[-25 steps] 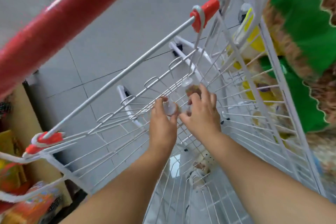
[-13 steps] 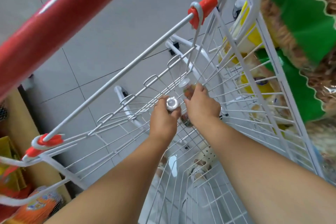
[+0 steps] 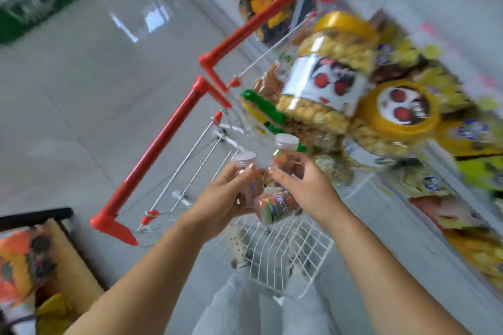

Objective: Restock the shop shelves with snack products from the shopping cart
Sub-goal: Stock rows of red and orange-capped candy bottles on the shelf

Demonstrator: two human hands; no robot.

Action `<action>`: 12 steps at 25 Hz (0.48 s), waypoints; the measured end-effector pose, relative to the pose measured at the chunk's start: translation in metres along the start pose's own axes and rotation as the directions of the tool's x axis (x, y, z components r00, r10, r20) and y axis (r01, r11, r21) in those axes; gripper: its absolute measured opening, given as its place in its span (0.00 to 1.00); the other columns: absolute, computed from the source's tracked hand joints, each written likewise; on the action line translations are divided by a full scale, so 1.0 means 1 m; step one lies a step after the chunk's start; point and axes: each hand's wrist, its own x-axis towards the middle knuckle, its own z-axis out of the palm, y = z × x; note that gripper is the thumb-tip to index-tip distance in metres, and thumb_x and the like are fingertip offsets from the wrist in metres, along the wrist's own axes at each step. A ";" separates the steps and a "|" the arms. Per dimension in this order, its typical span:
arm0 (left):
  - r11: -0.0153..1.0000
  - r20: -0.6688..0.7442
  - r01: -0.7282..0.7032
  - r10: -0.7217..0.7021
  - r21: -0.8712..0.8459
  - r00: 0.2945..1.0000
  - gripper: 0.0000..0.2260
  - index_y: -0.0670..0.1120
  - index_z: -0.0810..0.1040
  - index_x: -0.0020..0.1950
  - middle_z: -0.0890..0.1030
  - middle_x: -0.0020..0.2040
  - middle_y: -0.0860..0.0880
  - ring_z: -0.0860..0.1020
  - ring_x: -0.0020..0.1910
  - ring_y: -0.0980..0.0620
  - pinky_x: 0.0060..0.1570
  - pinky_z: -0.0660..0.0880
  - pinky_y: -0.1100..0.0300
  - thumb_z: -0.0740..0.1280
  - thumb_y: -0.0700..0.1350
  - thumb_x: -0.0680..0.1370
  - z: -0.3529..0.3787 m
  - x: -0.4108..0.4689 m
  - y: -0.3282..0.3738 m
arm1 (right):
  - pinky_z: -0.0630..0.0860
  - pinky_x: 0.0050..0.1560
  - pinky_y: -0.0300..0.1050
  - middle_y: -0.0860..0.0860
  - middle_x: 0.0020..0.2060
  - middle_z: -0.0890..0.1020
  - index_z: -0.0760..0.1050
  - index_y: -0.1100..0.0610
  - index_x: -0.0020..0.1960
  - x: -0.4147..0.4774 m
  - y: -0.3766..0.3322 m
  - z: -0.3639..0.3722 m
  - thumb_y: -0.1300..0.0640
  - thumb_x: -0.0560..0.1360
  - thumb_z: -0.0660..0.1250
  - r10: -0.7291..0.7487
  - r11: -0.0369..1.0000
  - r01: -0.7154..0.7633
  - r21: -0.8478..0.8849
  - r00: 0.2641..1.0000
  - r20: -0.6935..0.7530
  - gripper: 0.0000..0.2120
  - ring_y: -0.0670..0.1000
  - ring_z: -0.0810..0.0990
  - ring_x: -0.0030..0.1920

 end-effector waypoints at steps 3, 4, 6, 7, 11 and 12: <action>0.998 0.265 -0.025 0.011 0.051 0.964 0.19 0.49 0.74 0.66 0.79 0.65 0.40 0.79 0.57 0.42 0.57 0.79 0.46 0.70 0.42 0.76 0.057 -0.061 0.049 | 0.75 0.38 0.37 0.44 0.47 0.85 0.77 0.44 0.52 -0.082 -0.046 -0.052 0.49 0.74 0.72 -0.044 0.987 0.059 0.151 0.994 -0.096 0.08 0.44 0.84 0.47; 0.997 0.349 -0.041 0.015 0.068 0.937 0.21 0.49 0.74 0.68 0.80 0.64 0.40 0.79 0.57 0.42 0.58 0.79 0.46 0.68 0.40 0.75 0.077 -0.078 0.060 | 0.75 0.36 0.36 0.44 0.47 0.85 0.77 0.43 0.53 -0.110 -0.057 -0.070 0.49 0.74 0.72 -0.064 0.980 0.088 0.180 0.989 -0.135 0.09 0.45 0.85 0.46; 0.988 0.479 -0.091 0.019 0.126 0.878 0.23 0.48 0.74 0.69 0.80 0.62 0.42 0.80 0.57 0.43 0.59 0.79 0.46 0.65 0.37 0.74 0.123 -0.108 0.071 | 0.77 0.37 0.37 0.43 0.49 0.85 0.77 0.43 0.55 -0.164 -0.070 -0.110 0.47 0.73 0.72 -0.105 0.970 0.146 0.195 0.973 -0.205 0.11 0.45 0.85 0.46; 0.979 0.520 -0.127 0.027 0.157 0.853 0.22 0.48 0.74 0.69 0.80 0.62 0.42 0.80 0.58 0.43 0.59 0.79 0.46 0.65 0.37 0.75 0.148 -0.120 0.074 | 0.79 0.42 0.40 0.42 0.50 0.84 0.78 0.42 0.55 -0.189 -0.074 -0.130 0.46 0.72 0.73 -0.127 0.967 0.174 0.186 0.962 -0.240 0.13 0.44 0.84 0.47; 0.963 0.605 -0.199 0.048 0.185 0.795 0.18 0.46 0.80 0.64 0.82 0.61 0.39 0.82 0.56 0.41 0.53 0.80 0.46 0.66 0.38 0.75 0.260 -0.156 0.062 | 0.79 0.56 0.54 0.41 0.49 0.84 0.79 0.41 0.53 -0.284 -0.064 -0.212 0.39 0.68 0.74 -0.183 0.951 0.270 0.150 0.885 -0.429 0.16 0.46 0.84 0.49; 0.961 0.611 -0.198 0.039 0.195 0.791 0.18 0.44 0.80 0.64 0.81 0.61 0.37 0.82 0.56 0.40 0.53 0.80 0.46 0.66 0.38 0.74 0.291 -0.164 0.054 | 0.79 0.56 0.57 0.42 0.49 0.85 0.79 0.42 0.53 -0.307 -0.056 -0.234 0.39 0.67 0.74 -0.181 0.946 0.286 0.155 0.859 -0.479 0.17 0.47 0.84 0.49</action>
